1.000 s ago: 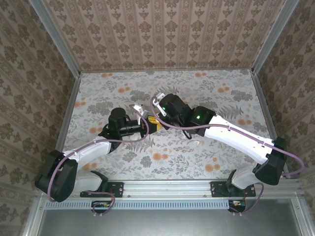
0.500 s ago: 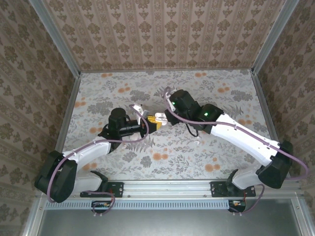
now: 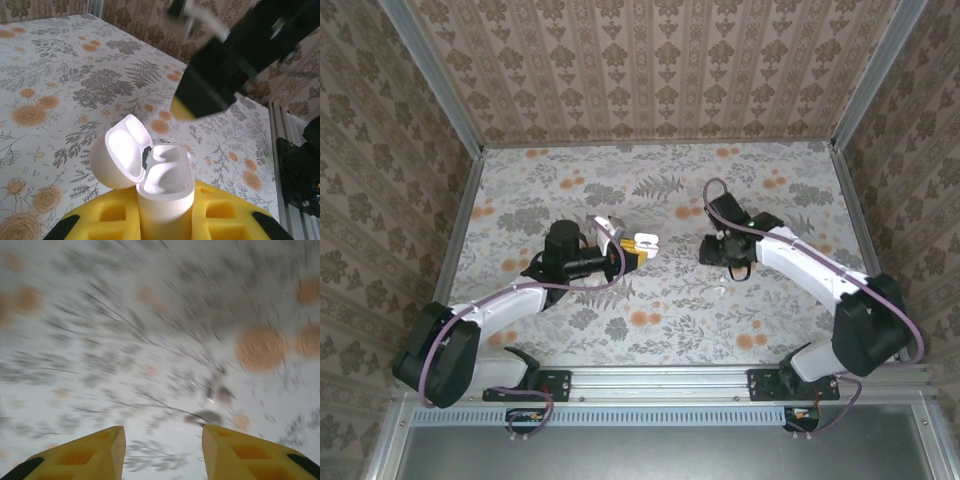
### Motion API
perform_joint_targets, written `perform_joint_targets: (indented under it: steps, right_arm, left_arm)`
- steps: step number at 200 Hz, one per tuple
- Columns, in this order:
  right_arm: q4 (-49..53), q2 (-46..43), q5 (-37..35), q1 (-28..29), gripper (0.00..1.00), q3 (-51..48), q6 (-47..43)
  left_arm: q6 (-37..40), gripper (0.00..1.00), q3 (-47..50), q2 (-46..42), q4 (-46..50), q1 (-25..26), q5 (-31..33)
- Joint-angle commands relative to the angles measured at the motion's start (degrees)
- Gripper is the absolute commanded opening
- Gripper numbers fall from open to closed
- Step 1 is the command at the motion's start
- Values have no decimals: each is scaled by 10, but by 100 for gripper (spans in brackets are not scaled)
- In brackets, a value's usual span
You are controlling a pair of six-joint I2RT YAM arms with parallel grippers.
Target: Insert the wireless bluetooth earbuds into the charging case
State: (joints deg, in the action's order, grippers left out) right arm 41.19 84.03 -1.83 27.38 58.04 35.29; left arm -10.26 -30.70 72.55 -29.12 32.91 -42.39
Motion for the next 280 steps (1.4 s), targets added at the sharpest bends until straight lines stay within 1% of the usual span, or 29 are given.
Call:
perform_joint_targets:
  steps: [1,32,58,128,156,183,209,250,267,280]
  right_arm:
    - [-11,18,16,0,45,-39,43]
    - [-26,67,-10,-1,44,-37,14]
    - [-37,94,-24,-1,41,-29,-3]
    - [-36,134,-69,-1,34,6,-33]
    - [-33,144,-60,-2,34,25,-37]
    - [-46,124,-25,-3,35,31,-27]
    - [-27,78,-30,-3,36,23,-11]
    - [-23,-2,-26,-5,36,-59,58]
    - [-33,-13,-16,-15,36,-88,73]
    - [-41,-11,-1,-33,36,-96,80]
  left_arm:
    - [19,0,1,3,-1,-2,-11]
    - [23,0,5,1,3,-1,-15]
    - [27,0,8,1,4,-1,-15]
    - [30,0,6,10,1,-1,-17]
    - [30,0,3,16,1,-1,-20]
    - [30,0,0,20,1,-1,-20]
    - [31,0,-2,21,1,-1,-21]
    - [27,0,-4,31,-9,-1,-26]
    - [23,0,-6,37,-15,0,-31]
    - [23,0,-7,39,-15,1,-34]
